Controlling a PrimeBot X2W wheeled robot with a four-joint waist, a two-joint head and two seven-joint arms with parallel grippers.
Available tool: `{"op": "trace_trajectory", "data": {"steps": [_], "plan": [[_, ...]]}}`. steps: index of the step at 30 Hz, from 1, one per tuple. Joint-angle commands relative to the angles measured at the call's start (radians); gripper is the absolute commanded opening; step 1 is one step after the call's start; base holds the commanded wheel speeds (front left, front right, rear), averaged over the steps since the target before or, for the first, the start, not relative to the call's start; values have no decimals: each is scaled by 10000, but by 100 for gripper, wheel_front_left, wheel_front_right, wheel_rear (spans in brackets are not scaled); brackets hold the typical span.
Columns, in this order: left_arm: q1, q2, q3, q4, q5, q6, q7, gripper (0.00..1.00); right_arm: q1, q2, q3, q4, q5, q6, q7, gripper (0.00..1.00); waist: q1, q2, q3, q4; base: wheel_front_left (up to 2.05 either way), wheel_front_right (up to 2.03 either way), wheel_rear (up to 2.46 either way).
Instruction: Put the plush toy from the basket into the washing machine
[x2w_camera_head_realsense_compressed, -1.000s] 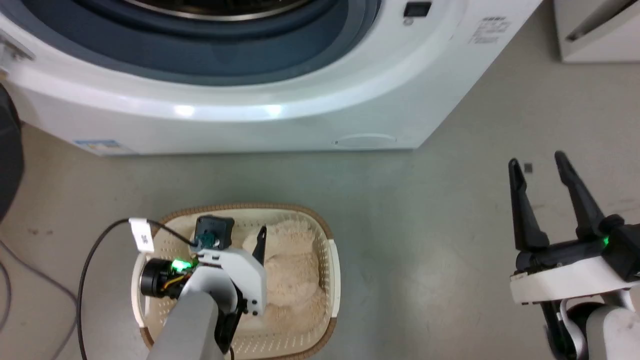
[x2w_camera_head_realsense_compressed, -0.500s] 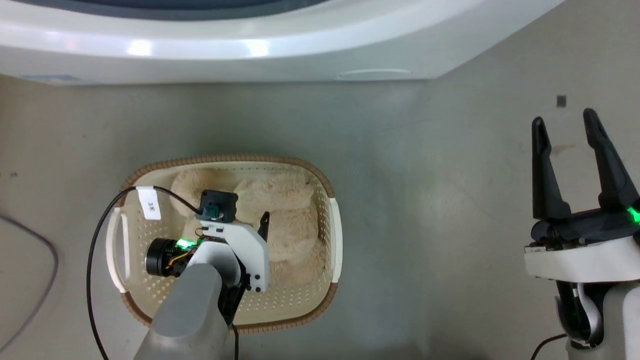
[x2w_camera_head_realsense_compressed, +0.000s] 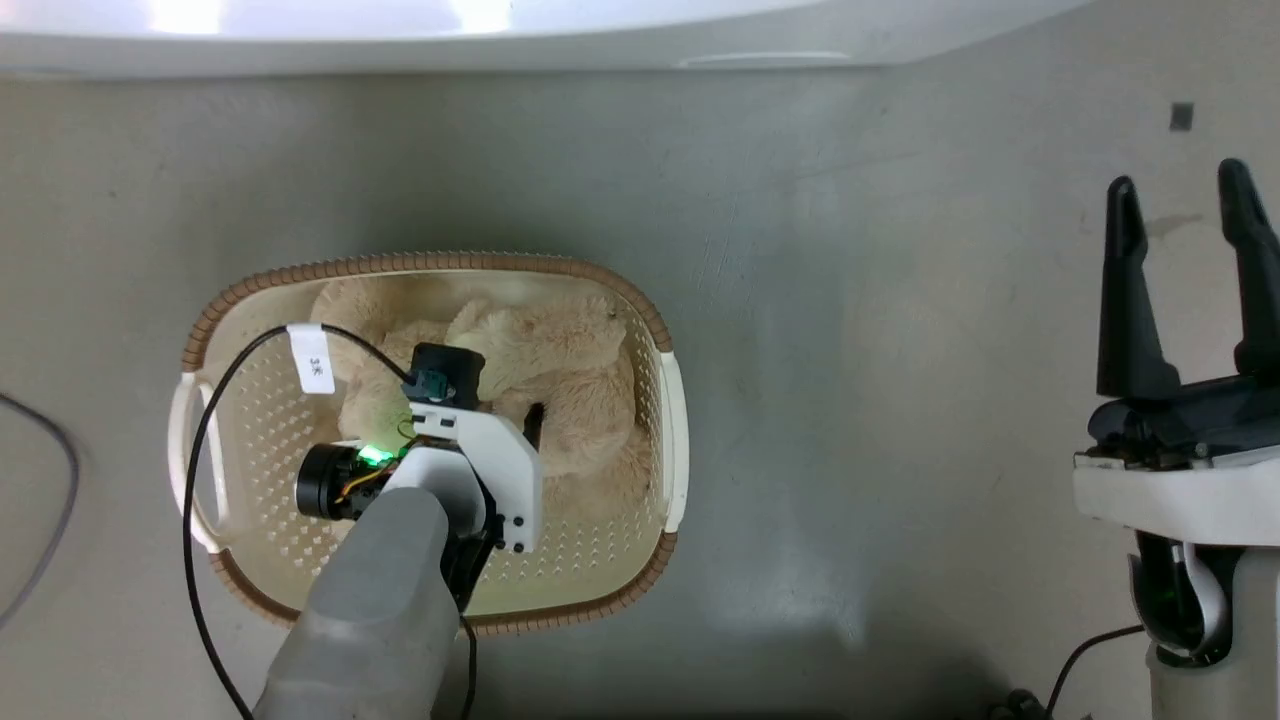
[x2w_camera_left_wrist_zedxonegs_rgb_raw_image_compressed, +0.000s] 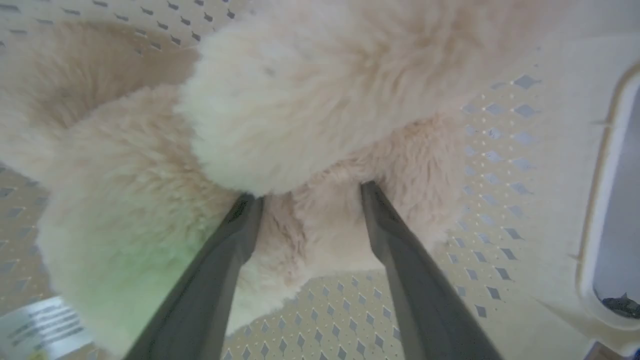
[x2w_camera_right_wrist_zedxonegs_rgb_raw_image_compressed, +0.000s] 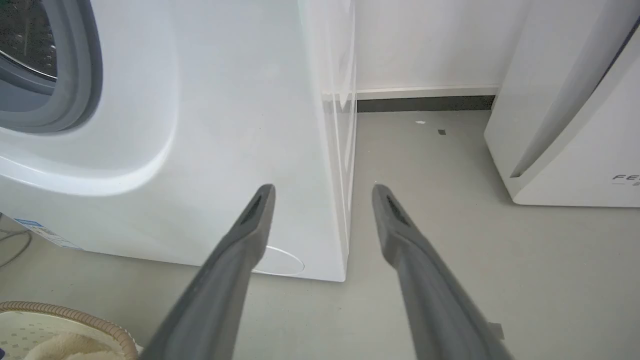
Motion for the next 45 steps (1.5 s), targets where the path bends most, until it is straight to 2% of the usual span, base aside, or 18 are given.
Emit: {"op": "trace_trajectory", "data": {"steps": [1, 11, 12, 21, 27, 45], "plan": [[-369, 51, -102, 344, -116, -25, 37, 100, -308, -2, -49, -119, 77, -7, -111, 100, -1, 0, 261, -6, 0, 0, 0], [-1121, 52, -468, 1370, -424, -77, -98, 100, -676, -2, -120, -241, 208, -8, -318, 100, -1, 0, 1026, 26, 0, 0, 0], [-1203, 52, -560, 1472, -405, -108, -152, 0, -710, -2, -127, -246, 217, -8, -339, 100, -1, 0, 1079, 40, 0, 0, 0], [-1637, 101, -995, 2296, -572, -337, -428, 0, -985, -2, -155, -207, 407, -9, -505, 100, -1, 0, 1238, 44, 0, 0, 0], [-1774, 97, -1395, 2910, -662, -511, -869, 0, -1008, -2, -263, 128, 583, -9, -630, 100, -1, 0, 907, 67, 0, 0, 0], [51, 70, -2108, 3064, -767, -857, -2631, 0, 129, -2, -211, 1536, 1066, -9, -661, 100, -1, 0, -2602, 436, 0, 0, 0]]}}
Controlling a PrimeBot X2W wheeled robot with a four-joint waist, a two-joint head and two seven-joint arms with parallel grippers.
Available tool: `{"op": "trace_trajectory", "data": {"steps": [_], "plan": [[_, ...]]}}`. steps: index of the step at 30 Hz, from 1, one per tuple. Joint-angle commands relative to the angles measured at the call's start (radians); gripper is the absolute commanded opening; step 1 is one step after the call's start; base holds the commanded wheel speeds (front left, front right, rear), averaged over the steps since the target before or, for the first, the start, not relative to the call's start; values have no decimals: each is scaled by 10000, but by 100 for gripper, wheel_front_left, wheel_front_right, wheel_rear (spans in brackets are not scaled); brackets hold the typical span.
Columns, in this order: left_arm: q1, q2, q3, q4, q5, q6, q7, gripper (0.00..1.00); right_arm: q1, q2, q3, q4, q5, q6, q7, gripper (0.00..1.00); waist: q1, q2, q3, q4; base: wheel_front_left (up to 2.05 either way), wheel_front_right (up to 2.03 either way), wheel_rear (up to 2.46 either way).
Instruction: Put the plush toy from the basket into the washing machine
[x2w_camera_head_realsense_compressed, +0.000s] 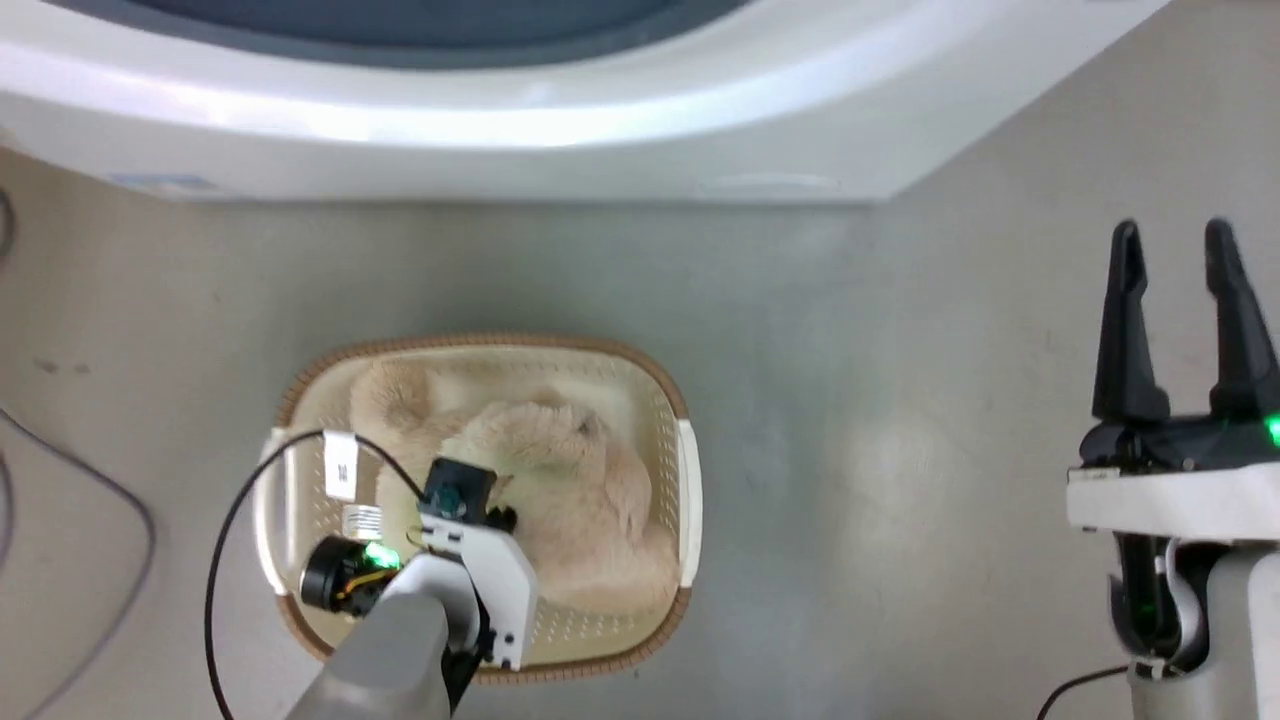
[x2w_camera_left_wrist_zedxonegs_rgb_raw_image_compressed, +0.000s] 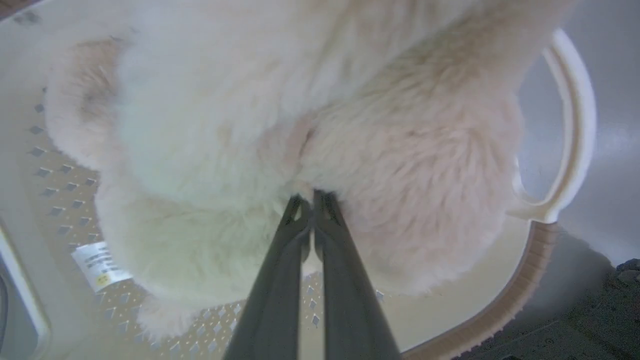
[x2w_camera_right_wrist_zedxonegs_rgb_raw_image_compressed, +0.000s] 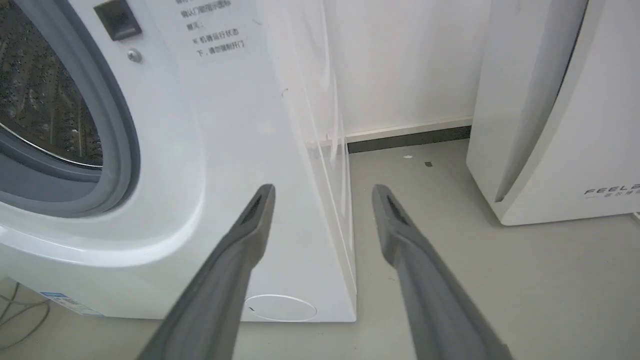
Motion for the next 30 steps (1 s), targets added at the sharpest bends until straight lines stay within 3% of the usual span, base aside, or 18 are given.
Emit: {"op": "trace_trajectory", "data": {"steps": [1, 11, 30], "plan": [[170, -13, -84, -8, 40, -69, -170, 0, 166, -2, 5, 87, 132, -7, -45, 100, 0, 0, -850, 211, 0, 0, 0], [1028, -69, -403, -660, -60, -114, -609, 0, 1327, -2, 68, 502, 178, -7, -45, 100, 0, 0, -2785, 742, 0, 0, 0], [3028, 372, 554, -5275, 120, 149, -619, 0, 2642, -2, -65, 898, 488, -7, -45, 100, 0, 0, -4751, 1093, 0, 0, 0]]}}
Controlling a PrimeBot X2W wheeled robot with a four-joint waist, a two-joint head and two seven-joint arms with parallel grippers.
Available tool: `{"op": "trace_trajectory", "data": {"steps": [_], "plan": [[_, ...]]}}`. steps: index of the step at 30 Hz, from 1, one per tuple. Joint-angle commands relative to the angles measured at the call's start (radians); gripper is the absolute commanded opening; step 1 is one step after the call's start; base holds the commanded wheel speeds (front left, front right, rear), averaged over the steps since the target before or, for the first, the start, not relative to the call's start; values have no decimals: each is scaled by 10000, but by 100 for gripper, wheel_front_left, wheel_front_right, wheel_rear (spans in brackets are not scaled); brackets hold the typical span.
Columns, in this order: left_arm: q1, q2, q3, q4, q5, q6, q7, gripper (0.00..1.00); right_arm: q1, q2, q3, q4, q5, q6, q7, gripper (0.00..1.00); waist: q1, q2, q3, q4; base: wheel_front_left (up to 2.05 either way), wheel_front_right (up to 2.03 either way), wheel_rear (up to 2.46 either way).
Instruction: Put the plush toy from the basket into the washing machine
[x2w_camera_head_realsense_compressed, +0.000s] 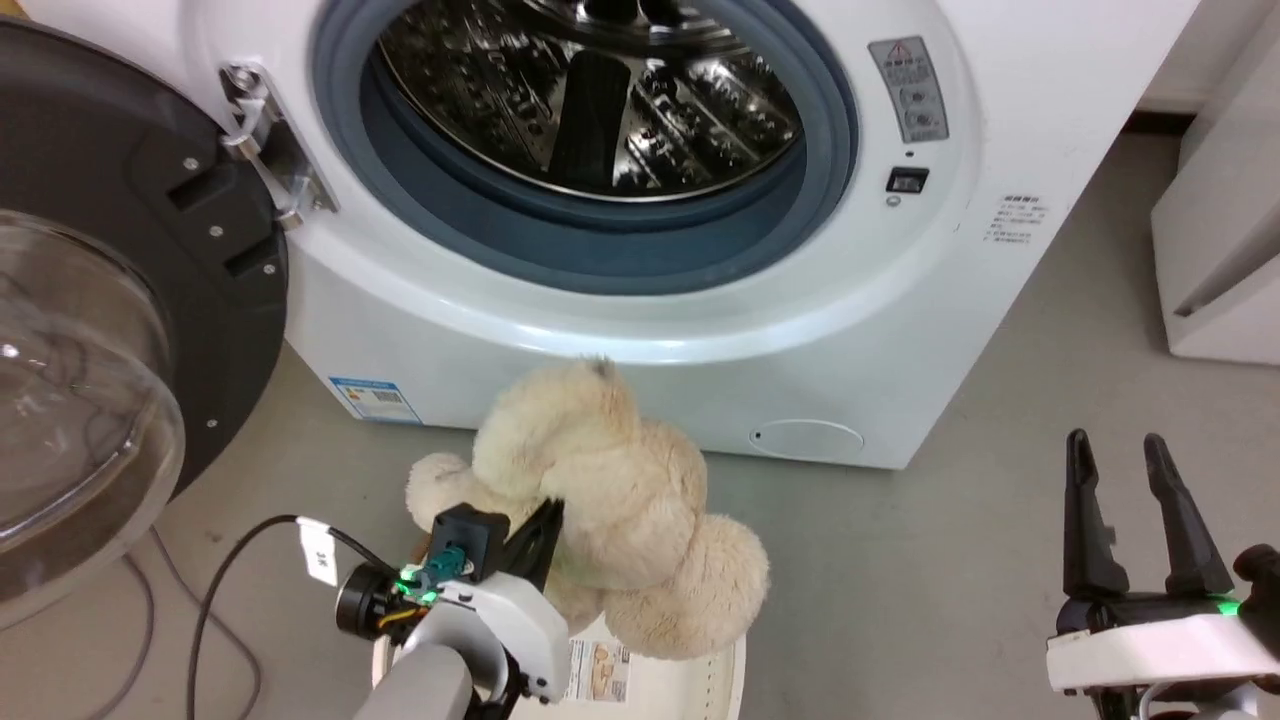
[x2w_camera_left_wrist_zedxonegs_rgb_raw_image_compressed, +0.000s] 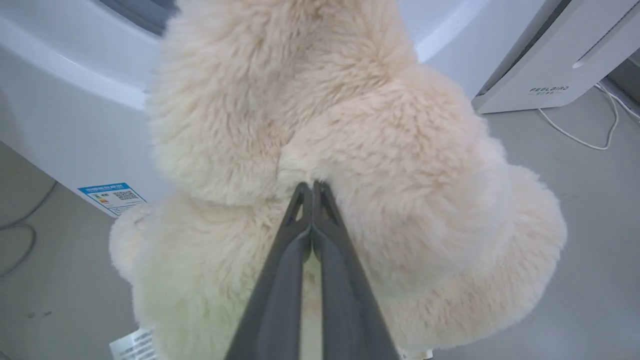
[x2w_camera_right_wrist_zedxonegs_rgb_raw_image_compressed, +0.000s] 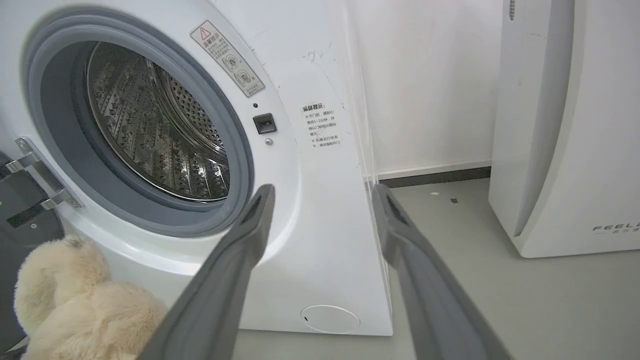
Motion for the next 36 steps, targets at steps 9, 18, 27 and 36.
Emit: {"op": "trace_trajectory", "data": {"steps": [9, 18, 27, 36], "plan": [[57, -18, 634, -1331, 89, 193, -56, 0, 397, -2, 78, 134, 140, -7, -44, 100, 2, 0, -465, -66, 0, 0, 0], [-744, -23, 1338, -1592, 56, 293, -56, 0, 307, -2, 133, 38, 113, -7, -44, 100, 2, 0, -228, -508, 0, 0, 0], [-2070, 218, 2139, -1503, 165, 375, -57, 0, -132, -2, 244, -116, 104, -7, -44, 100, 2, 0, 695, -1224, 0, 0, 0], [-3854, 798, 2858, -925, 418, 421, -57, 0, -972, -2, 428, -322, 269, -7, -44, 100, 2, 0, 2077, -2093, 0, 0, 0]]}}
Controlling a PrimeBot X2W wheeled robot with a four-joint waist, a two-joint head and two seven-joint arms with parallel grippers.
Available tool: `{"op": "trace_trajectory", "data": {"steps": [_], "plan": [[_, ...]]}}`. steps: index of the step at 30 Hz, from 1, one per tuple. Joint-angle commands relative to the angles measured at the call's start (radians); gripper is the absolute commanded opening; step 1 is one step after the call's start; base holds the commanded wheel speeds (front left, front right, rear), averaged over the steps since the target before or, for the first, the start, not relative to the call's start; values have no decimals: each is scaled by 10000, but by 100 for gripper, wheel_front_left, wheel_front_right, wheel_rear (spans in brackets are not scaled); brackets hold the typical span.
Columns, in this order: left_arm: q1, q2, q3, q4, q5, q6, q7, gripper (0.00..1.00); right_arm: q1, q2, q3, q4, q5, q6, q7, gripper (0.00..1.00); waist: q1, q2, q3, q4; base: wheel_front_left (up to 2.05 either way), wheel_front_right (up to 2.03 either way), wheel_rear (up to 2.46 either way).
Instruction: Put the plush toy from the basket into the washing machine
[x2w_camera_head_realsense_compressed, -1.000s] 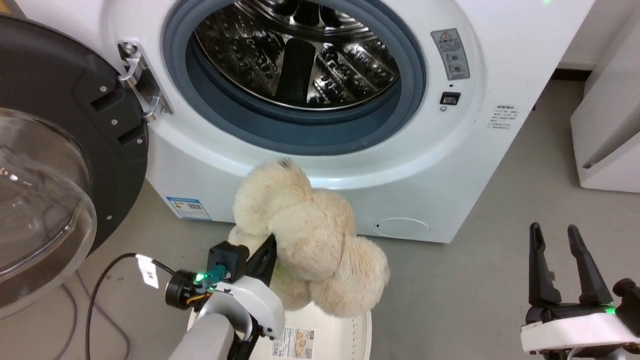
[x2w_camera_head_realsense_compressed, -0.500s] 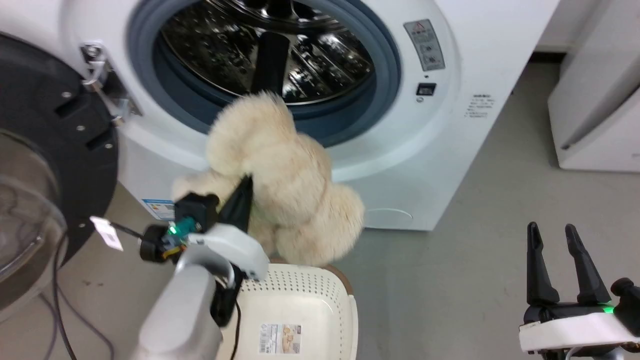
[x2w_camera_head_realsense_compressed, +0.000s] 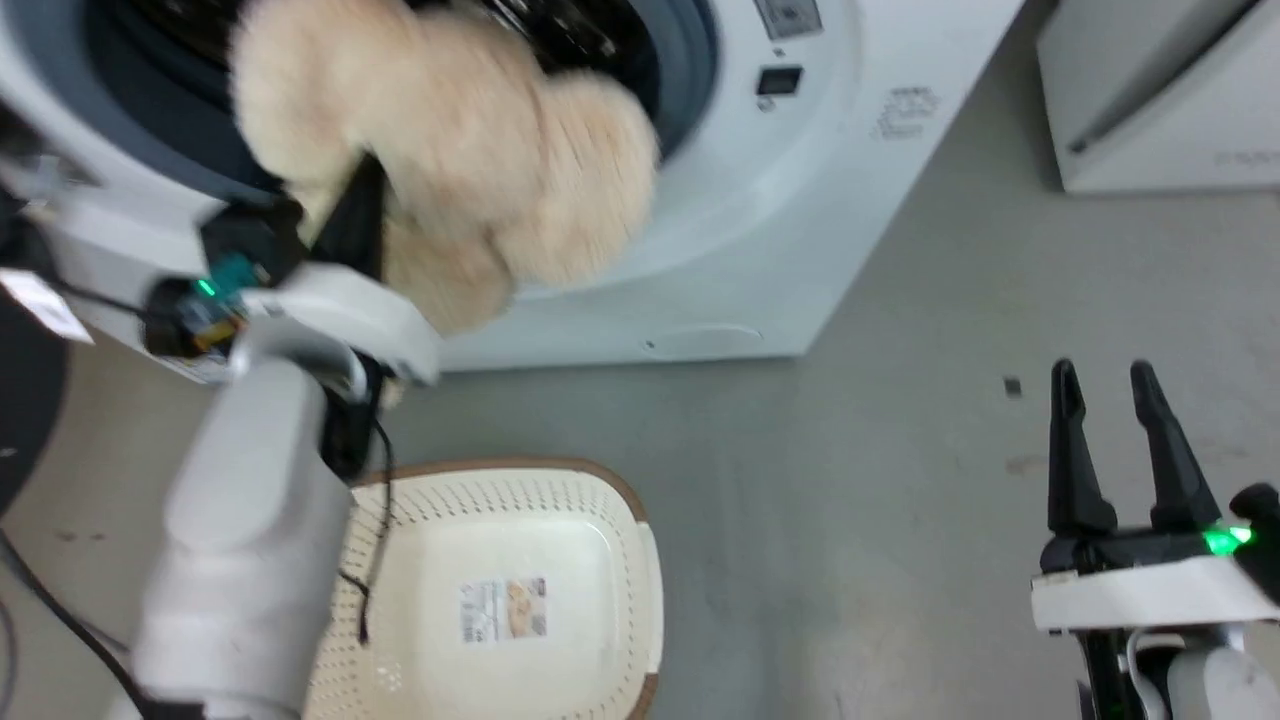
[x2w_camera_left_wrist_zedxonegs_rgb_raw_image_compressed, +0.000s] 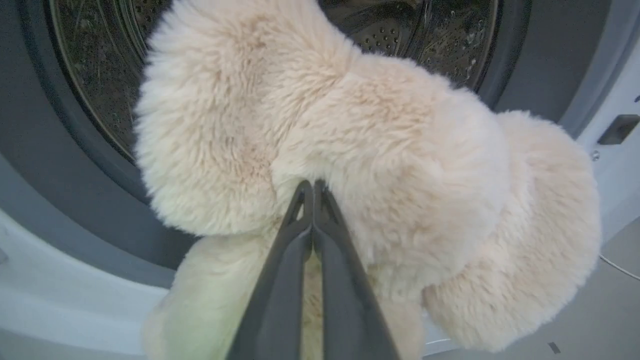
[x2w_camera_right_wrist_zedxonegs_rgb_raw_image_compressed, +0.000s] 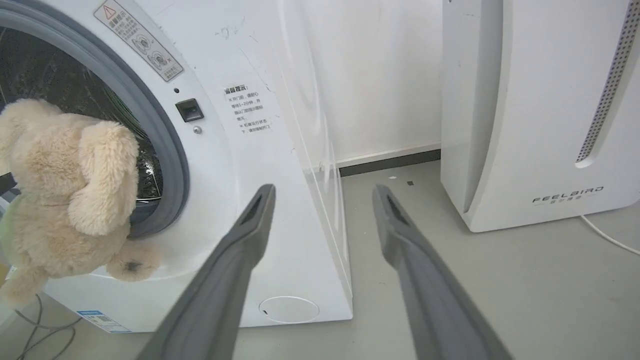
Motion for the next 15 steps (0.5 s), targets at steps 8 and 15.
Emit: {"op": "trace_trajectory", "data": {"steps": [8, 15], "plan": [[-2020, 509, 567, 562, 177, 167, -57, 0, -707, -2, 219, -226, 304, -7, -44, 100, -1, 0, 1521, -1011, 0, 0, 0], [-3803, 1306, 931, 1602, 259, 191, -57, 0, -1206, -2, 434, -365, 559, -7, -44, 100, -1, 0, 2577, -1659, 0, 0, 0]]}}
